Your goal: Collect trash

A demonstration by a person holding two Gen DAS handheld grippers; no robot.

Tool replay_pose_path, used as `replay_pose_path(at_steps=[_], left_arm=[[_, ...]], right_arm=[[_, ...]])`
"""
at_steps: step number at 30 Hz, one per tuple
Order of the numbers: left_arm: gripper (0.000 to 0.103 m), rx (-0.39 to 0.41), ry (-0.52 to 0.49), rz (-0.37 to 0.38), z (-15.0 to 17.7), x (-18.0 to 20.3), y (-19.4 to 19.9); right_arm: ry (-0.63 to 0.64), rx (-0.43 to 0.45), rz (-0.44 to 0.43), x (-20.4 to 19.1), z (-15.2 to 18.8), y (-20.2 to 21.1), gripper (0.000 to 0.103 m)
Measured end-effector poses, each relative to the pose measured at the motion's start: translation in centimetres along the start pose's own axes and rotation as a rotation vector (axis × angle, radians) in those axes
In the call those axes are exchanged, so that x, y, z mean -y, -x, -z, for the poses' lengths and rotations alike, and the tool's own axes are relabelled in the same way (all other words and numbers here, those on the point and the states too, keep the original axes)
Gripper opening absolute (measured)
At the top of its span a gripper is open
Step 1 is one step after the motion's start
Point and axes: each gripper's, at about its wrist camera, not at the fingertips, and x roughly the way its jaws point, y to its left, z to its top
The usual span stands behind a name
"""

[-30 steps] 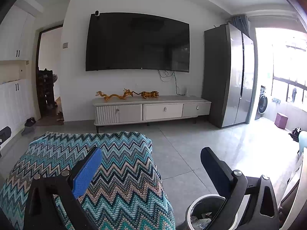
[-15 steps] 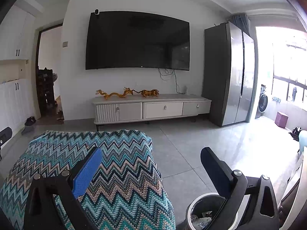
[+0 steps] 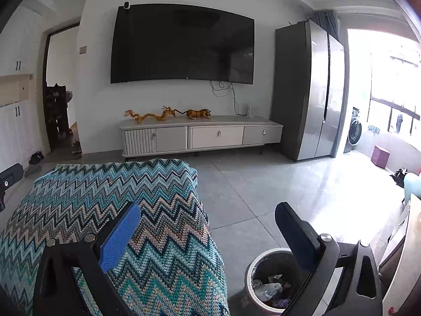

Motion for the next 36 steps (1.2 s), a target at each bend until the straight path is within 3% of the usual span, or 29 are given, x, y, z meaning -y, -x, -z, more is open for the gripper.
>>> replay_pose_path(at_steps=[15, 36], left_arm=[[0.097, -0.010, -0.116, 0.091, 0.8, 6.0, 0.0], [0.097, -0.048, -0.143, 0.099, 1.5, 6.7, -1.1]], right_arm=[[-0.084, -0.050, 0.084, 4.6, 2.7, 1.2, 0.103], [-0.107, -0.063, 0.083, 5.7, 3.2, 0.5, 0.103]])
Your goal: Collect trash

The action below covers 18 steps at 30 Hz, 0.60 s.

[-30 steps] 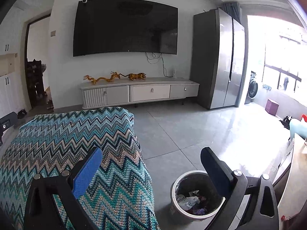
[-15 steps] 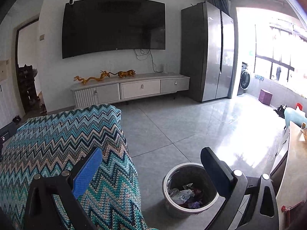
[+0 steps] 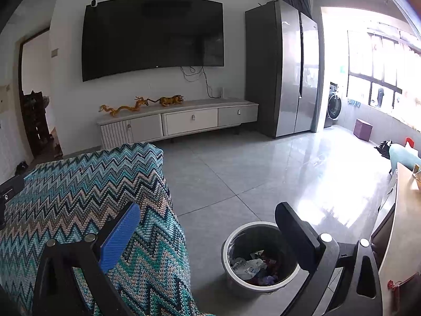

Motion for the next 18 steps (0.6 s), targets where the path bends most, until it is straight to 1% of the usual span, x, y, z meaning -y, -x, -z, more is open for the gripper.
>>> replay_pose_path(at_steps=[18], left_arm=[[0.097, -0.014, 0.007, -0.004, 0.42, -0.49, -0.31]], right_arm=[[0.007, -0.001, 0.001, -0.11, 0.01, -0.09, 0.103]])
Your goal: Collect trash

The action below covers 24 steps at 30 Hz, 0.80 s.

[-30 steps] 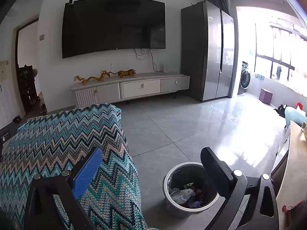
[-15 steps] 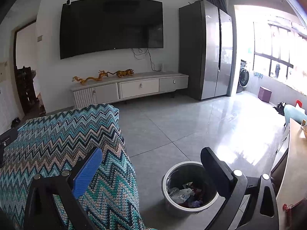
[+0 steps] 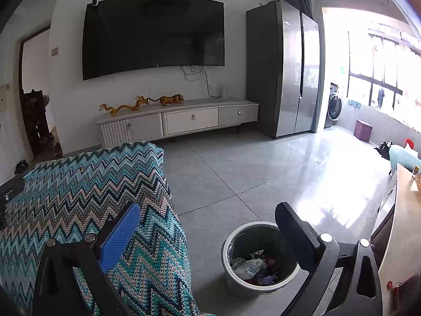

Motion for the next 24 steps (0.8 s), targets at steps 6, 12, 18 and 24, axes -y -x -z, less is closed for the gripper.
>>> replay_pose_path(at_steps=[6, 12, 18, 24], left_arm=[[0.097, -0.002, -0.002, 0.001, 0.00, 0.08, 0.04], [0.097, -0.005, -0.002, 0.003, 0.08, 0.11, -0.01], [0.097, -0.013, -0.007, 0.013, 0.35, 0.13, -0.13], [0.097, -0.030, -0.003, 0.029, 0.21, -0.09, -0.29]], right_arm=[[0.000, -0.001, 0.000, 0.00, -0.01, 0.01, 0.103], [0.001, -0.002, -0.001, -0.02, 0.01, -0.05, 0.103], [0.001, -0.002, -0.001, -0.06, -0.01, -0.05, 0.103], [0.002, -0.002, 0.000, -0.13, 0.00, -0.01, 0.103]])
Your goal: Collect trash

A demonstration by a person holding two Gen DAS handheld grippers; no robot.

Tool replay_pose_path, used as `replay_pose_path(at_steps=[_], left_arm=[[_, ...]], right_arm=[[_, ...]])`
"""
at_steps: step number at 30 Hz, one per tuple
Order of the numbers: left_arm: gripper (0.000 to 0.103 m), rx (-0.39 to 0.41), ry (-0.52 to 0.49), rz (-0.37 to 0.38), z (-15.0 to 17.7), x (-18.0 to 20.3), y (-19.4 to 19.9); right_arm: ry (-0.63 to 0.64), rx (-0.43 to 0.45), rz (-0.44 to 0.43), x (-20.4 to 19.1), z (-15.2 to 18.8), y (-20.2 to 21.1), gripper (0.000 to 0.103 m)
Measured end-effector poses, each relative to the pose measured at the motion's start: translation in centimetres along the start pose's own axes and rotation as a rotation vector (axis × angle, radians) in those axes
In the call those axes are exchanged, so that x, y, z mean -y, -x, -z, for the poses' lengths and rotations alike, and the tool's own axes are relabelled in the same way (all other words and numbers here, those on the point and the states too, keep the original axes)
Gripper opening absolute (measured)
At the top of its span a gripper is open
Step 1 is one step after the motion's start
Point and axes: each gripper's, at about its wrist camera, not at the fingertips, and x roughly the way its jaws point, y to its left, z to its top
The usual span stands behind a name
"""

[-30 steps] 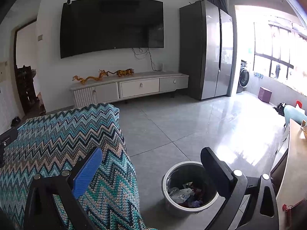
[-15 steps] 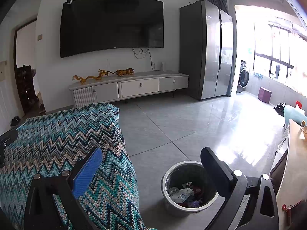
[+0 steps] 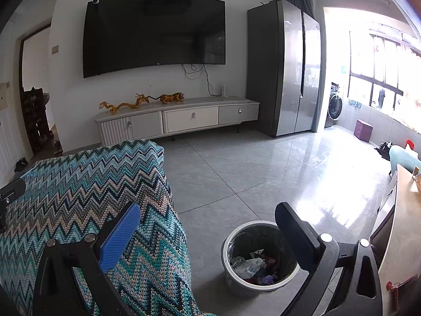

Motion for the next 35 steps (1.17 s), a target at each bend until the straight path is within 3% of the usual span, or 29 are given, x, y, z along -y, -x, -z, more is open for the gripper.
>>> replay_pose_path(at_steps=[35], left_arm=[[0.097, 0.018, 0.071, 0.014, -0.4, -2.3, 0.5]], right_arm=[[0.026, 0.002, 0.004, 0.1, -0.5, 0.7, 0.103]])
